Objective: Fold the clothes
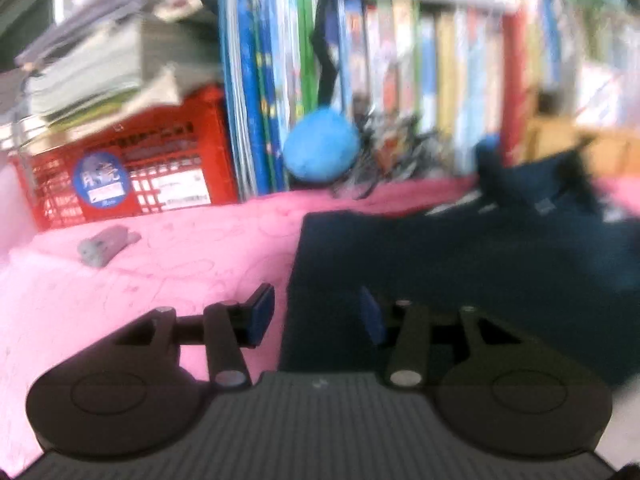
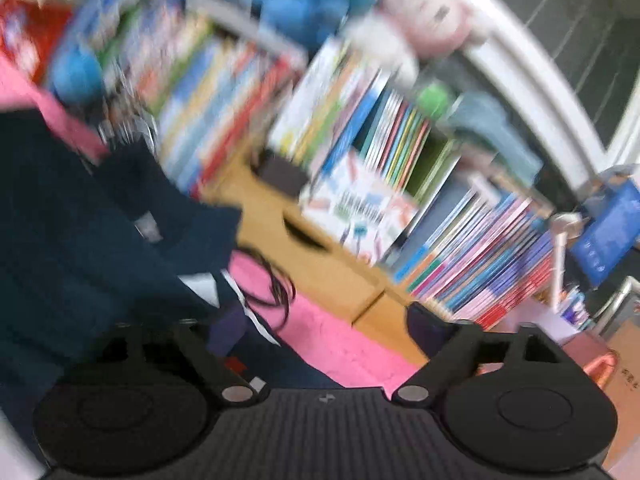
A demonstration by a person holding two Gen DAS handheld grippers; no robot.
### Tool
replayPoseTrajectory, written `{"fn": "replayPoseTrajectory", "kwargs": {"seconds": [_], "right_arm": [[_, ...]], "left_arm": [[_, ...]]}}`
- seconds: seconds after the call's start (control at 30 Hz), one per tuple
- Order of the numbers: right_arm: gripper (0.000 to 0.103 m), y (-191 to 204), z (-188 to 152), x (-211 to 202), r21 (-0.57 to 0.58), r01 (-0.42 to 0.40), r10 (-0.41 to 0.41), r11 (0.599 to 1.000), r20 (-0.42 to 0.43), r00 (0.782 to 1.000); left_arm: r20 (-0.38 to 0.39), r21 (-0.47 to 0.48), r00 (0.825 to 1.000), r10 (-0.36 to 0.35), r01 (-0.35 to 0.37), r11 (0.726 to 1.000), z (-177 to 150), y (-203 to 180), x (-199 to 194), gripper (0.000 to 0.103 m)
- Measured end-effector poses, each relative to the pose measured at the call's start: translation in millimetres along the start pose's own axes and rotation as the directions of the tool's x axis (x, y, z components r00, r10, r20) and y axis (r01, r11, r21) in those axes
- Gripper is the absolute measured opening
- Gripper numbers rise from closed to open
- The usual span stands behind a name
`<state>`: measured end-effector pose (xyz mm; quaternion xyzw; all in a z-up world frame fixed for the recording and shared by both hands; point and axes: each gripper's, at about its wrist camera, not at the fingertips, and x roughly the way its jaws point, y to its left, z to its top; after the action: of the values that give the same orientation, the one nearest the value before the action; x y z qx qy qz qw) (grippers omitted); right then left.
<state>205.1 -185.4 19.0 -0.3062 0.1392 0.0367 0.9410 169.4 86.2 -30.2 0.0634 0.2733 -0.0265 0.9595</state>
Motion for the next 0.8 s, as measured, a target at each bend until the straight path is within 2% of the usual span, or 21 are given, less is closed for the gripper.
{"fn": "replayPoseTrajectory", "kwargs": {"seconds": [0.07,0.13,0.23,0.3,0.37,0.47,0.57,0.63,0.7,0.77,0.8], "right_arm": [[0.094,-5.8,4.1,-37.8,0.058,-0.068,0.067,0.996,0.026,0.997],[0.094,-2.6,1.7,-76.5,0.142,-0.196,0.193,0.97,0.037,0.981],[0.094,16.5,-7.4,-130.4,0.226,-0.354,0.35,0.908,0.058,0.935],[0.094,41.4,-17.8,-163.2,0.247,-0.446,0.444,0.86,0.066,0.894],[0.094,66.3,-26.8,-189.5,0.223,-0.476,0.474,0.851,0.066,0.878],[0.094,91.3,-49.9,-220.3,0.153,-0.459,0.459,0.875,0.038,0.888],[0.094,91.7,-74.5,-239.5,0.12,-0.386,0.386,0.915,0.027,0.922],[0.095,80.0,-89.6,-246.4,0.122,-0.289,0.293,0.95,-0.015,0.956],[0.094,64.8,-102.9,-250.6,0.136,-0.168,0.181,0.976,-0.086,0.98],[0.093,45.1,-108.5,-260.8,0.185,-0.054,0.087,0.981,-0.176,0.981],[0.091,36.3,-109.4,-271.6,0.212,-0.022,0.064,0.977,-0.197,0.978]], "left_arm": [[0.037,0.005,0.998,-0.047,0.047,0.999,-6.6,-5.7,-40.2,0.045],[0.071,0.029,0.992,-0.104,0.102,0.994,-13.3,-17.6,-79.3,0.045],[0.074,0.112,0.974,-0.212,0.203,0.973,-36.0,-52.5,-126.4,0.047],[0.047,0.163,0.97,-0.239,0.228,0.96,-57.3,-71.6,-143.4,0.047],[0.012,0.181,0.973,-0.231,0.225,0.957,-80.5,-80.8,-150.7,0.047],[-0.046,0.166,0.978,-0.203,0.208,0.964,-112.4,-79.7,-157.5,0.047],[-0.003,0.166,0.993,-0.117,0.116,0.979,-132.1,-68.2,-173.0,0.048],[-0.016,0.147,0.998,-0.055,0.056,0.988,-136.3,-60.1,-185.5,0.048],[-0.045,0.102,0.999,-0.01,0.014,0.995,-139.7,-50.5,-200.4,0.047],[-0.075,0.066,0.997,0.03,-0.025,0.998,-139.7,-46.2,-221.0,0.045],[-0.083,0.059,0.996,0.034,-0.029,0.998,-139.2,-46.6,-234.5,0.045]]}}
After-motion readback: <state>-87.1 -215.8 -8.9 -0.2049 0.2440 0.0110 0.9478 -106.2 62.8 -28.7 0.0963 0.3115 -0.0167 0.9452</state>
